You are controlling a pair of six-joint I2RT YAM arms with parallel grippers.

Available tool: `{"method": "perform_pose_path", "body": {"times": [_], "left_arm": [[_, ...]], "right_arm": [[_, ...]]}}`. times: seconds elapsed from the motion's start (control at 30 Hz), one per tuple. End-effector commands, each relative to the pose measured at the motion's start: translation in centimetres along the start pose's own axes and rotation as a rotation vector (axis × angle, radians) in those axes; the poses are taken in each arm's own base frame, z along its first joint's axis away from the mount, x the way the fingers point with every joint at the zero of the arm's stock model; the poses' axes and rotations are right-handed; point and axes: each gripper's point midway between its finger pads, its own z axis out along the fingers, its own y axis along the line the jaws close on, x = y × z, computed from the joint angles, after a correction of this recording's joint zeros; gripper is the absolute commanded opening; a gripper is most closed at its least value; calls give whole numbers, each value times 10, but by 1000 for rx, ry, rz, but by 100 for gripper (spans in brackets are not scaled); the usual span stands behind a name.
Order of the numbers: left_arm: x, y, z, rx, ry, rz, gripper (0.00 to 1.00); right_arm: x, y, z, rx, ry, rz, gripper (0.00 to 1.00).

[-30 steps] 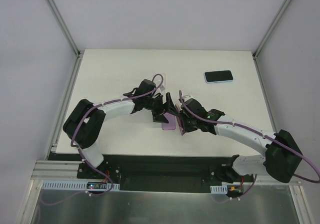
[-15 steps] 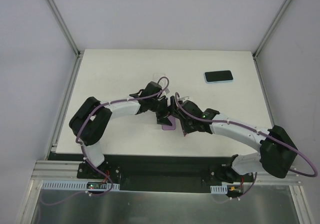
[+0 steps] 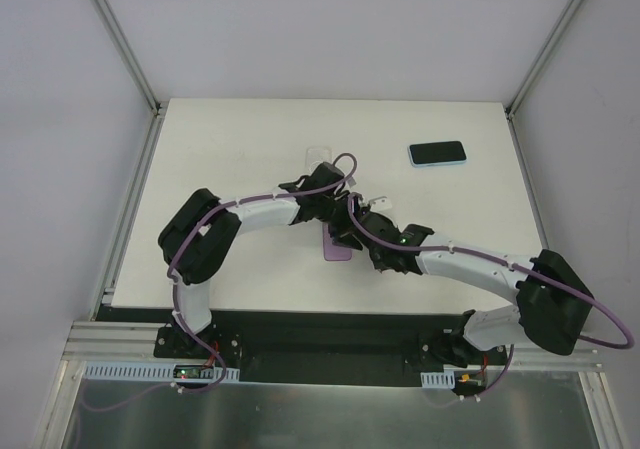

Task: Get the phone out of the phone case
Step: Remove the phone case from the phone.

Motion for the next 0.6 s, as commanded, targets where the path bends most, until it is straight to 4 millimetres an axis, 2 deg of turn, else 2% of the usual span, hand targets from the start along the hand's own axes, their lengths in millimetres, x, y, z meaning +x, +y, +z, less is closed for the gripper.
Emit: {"method": "perform_pose_path", "body": {"times": [0.0, 0.13, 0.17, 0.5, 0.57], "left_arm": [[22, 66, 23, -269, 39, -39, 49], [30, 81, 28, -352, 46, -12, 45], [31, 85, 28, -372, 41, -6, 40], [48, 107, 42, -487, 83, 44, 23], [49, 111, 43, -507, 82, 51, 22]], "right_arm": [[-64, 16, -12, -57, -272, 203, 1], [-61, 15, -12, -72, -290, 237, 1], [-61, 14, -13, -75, -293, 253, 1], [-73, 10, -27, -125, -339, 368, 2], [-76, 6, -32, -136, -356, 398, 1]]}}
